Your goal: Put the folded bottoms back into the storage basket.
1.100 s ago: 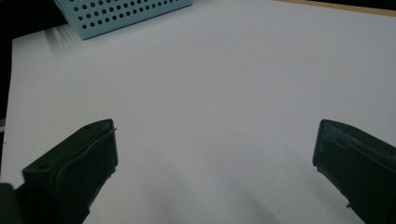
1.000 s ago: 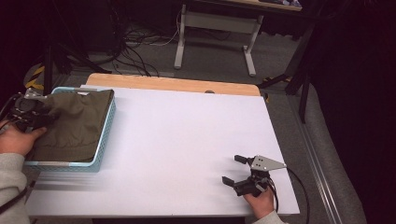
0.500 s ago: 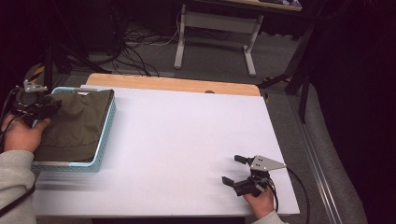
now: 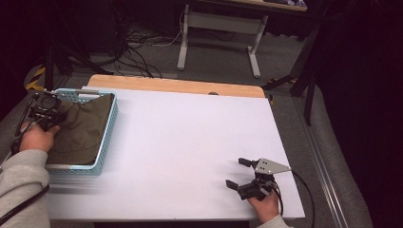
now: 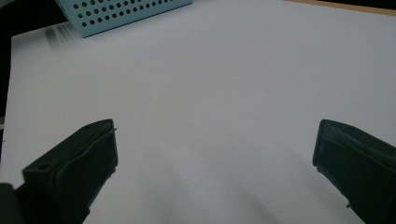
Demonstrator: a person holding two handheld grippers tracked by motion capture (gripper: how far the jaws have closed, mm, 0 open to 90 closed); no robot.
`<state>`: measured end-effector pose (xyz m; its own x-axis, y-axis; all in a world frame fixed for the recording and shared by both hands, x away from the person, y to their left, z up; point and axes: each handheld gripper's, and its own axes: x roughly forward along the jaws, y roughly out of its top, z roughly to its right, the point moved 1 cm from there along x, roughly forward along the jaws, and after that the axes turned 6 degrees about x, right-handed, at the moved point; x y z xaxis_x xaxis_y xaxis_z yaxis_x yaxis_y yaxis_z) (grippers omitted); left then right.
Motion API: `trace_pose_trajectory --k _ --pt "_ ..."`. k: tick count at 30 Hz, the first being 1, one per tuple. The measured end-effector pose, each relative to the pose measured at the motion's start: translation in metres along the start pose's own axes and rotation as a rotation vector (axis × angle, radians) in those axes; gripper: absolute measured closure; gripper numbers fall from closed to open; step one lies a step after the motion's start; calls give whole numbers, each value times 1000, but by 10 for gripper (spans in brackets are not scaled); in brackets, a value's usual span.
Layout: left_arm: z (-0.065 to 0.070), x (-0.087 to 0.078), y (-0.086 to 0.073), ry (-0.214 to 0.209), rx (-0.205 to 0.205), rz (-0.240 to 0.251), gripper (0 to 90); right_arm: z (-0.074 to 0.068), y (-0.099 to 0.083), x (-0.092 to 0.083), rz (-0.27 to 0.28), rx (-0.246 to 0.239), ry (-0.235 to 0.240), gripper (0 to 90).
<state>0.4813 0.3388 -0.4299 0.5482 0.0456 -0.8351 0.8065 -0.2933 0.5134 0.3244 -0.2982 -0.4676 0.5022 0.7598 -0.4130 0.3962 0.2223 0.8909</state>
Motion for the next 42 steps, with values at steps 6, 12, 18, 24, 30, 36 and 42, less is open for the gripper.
trace_pose_trajectory --k 6,12,18,24,30,36,42 --pt "0 -3 -1 10 1 41 787 0 0 0 -2 1 -4 3" --pt "2 -20 6 12 -6 143 744 0 0 0 -2 1 -5 4" --pt "16 -32 19 -40 35 176 743 0 0 0 -3 -1 -5 4" --pt "36 -26 35 -62 31 178 710 -1 0 0 -2 -3 -5 3" --pt "59 -11 49 -102 63 155 727 -1 0 0 -3 -5 -3 3" --pt "77 1 58 -136 108 131 711 -1 0 0 -3 -7 -1 3" --pt "90 20 61 -184 142 8 747 -1 0 0 -1 -10 4 3"
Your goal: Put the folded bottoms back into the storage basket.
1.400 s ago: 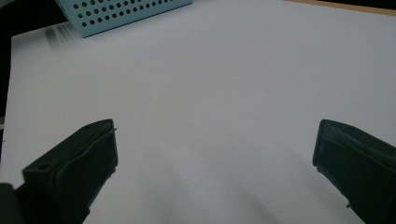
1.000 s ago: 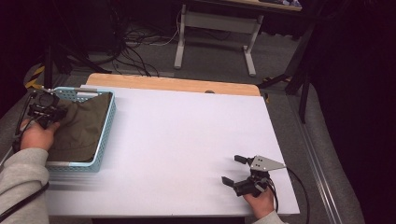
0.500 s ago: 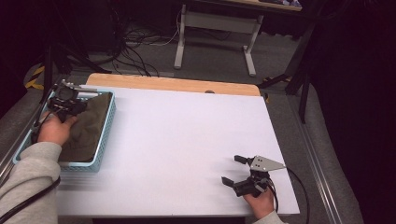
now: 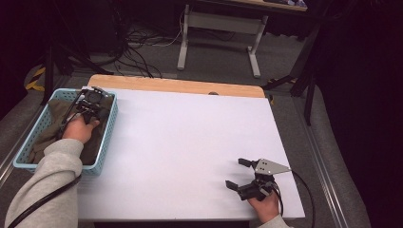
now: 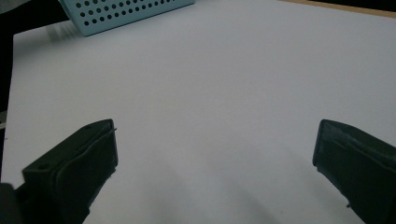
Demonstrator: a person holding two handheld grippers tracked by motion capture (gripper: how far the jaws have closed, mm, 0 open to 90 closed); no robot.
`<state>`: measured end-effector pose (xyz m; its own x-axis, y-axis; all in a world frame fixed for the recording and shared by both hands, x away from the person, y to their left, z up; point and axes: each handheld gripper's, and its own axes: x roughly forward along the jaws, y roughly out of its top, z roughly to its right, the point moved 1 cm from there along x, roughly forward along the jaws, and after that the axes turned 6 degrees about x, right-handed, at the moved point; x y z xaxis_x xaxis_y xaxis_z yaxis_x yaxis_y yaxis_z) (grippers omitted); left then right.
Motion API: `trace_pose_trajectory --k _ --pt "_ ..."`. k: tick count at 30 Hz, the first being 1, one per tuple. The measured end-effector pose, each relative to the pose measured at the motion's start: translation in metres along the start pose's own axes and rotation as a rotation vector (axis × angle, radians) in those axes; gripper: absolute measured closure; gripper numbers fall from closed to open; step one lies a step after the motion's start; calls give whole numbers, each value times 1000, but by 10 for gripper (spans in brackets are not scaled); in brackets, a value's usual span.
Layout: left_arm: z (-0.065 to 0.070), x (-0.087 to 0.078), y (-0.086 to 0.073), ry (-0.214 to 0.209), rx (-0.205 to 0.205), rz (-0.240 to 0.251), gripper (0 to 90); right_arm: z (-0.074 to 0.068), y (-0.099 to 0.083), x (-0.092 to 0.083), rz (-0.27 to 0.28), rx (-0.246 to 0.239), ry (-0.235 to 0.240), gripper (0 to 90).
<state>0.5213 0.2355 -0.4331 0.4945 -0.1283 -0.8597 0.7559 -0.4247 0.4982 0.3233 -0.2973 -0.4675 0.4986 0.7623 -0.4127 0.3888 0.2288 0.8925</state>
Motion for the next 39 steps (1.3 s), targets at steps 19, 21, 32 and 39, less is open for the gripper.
trace_pose_trajectory --k 19,21,32,39 --pt "-11 -12 -12 -67 -94 -13 546 1 1 1 -7 16 0 3" --pt "-13 -19 -14 -74 -114 22 491 1 2 1 -11 21 -1 3" --pt "-6 -53 -21 -71 -118 182 364 6 3 4 -32 62 -22 4" --pt "4 -71 -30 -78 -98 272 316 4 3 6 -53 48 -22 8"
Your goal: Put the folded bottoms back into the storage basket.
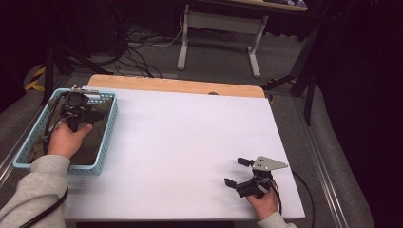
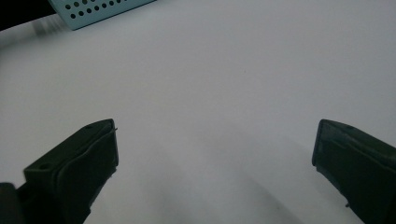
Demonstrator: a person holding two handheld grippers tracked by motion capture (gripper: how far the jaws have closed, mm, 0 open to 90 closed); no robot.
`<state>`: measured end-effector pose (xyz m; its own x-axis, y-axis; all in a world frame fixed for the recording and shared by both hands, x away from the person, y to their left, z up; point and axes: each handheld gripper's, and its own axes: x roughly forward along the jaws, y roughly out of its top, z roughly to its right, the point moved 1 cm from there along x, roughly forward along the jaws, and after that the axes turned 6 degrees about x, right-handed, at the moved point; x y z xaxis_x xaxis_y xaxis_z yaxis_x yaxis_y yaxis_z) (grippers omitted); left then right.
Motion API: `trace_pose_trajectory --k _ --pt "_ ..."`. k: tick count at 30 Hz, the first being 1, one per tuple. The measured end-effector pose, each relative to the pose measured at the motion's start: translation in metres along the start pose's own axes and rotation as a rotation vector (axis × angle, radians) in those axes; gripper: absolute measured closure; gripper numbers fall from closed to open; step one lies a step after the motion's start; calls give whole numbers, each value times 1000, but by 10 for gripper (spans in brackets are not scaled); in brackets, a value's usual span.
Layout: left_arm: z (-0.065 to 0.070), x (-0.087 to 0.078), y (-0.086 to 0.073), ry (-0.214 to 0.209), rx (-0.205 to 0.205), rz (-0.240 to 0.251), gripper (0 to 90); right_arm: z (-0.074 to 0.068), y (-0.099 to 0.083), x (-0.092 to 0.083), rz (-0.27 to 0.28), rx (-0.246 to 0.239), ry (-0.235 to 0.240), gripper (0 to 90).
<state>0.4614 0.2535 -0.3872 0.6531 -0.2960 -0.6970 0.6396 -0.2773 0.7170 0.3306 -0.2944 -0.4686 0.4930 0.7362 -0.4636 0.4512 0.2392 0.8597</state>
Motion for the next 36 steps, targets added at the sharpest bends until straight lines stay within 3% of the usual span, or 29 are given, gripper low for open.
trace_pose_trajectory --k 7,8,13,21,29,30,36 --pt "12 -13 -2 -25 12 64 292 1 0 0 4 7 5 8" --pt "18 -18 -3 -36 14 94 288 1 1 1 4 8 5 8" --pt "32 -29 -5 -72 38 148 263 1 1 1 4 6 7 8" --pt "51 -42 -8 -124 75 203 242 1 1 1 7 5 9 8" --pt "73 -52 -16 -210 97 284 183 0 1 1 13 0 15 8" --pt "81 -55 -19 -243 100 311 176 0 1 2 13 -1 17 8" --pt "97 -59 -26 -294 132 364 136 0 2 1 20 -6 21 8"
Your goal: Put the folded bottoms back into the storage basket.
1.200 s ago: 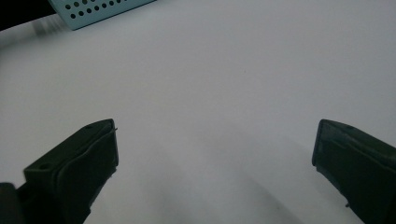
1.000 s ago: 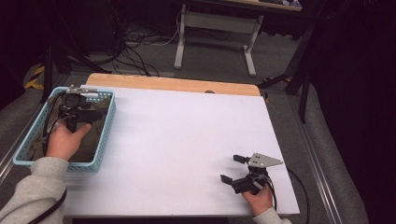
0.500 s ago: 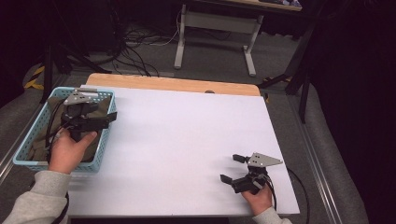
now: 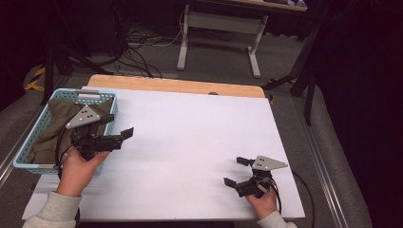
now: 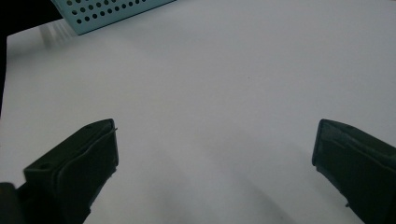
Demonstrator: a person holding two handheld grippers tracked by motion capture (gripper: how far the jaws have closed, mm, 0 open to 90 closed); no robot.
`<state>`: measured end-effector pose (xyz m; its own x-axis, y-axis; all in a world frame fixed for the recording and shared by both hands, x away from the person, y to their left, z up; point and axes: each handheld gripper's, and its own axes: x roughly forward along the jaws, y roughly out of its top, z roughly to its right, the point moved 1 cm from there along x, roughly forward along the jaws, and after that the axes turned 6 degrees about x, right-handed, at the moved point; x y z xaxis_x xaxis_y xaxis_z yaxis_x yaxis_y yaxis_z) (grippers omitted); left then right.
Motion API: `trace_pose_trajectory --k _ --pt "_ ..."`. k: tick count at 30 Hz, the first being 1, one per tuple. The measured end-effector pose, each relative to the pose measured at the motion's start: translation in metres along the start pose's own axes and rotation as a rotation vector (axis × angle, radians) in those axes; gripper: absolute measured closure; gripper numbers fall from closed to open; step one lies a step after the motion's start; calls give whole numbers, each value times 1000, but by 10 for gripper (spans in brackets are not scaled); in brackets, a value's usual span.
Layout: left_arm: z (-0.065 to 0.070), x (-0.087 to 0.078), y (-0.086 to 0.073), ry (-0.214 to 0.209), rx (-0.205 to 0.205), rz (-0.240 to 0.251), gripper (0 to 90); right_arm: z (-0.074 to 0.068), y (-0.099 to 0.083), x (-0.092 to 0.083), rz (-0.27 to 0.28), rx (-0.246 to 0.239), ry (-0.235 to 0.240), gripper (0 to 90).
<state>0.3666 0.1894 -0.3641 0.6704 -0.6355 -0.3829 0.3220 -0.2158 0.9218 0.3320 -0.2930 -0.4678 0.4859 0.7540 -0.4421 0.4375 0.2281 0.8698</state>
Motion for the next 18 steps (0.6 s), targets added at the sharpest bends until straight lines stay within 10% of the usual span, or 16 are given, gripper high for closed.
trace_pose_trajectory --k 18 --pt "29 21 -34 -124 6 37 58 -2 1 -2 22 -19 17 7"
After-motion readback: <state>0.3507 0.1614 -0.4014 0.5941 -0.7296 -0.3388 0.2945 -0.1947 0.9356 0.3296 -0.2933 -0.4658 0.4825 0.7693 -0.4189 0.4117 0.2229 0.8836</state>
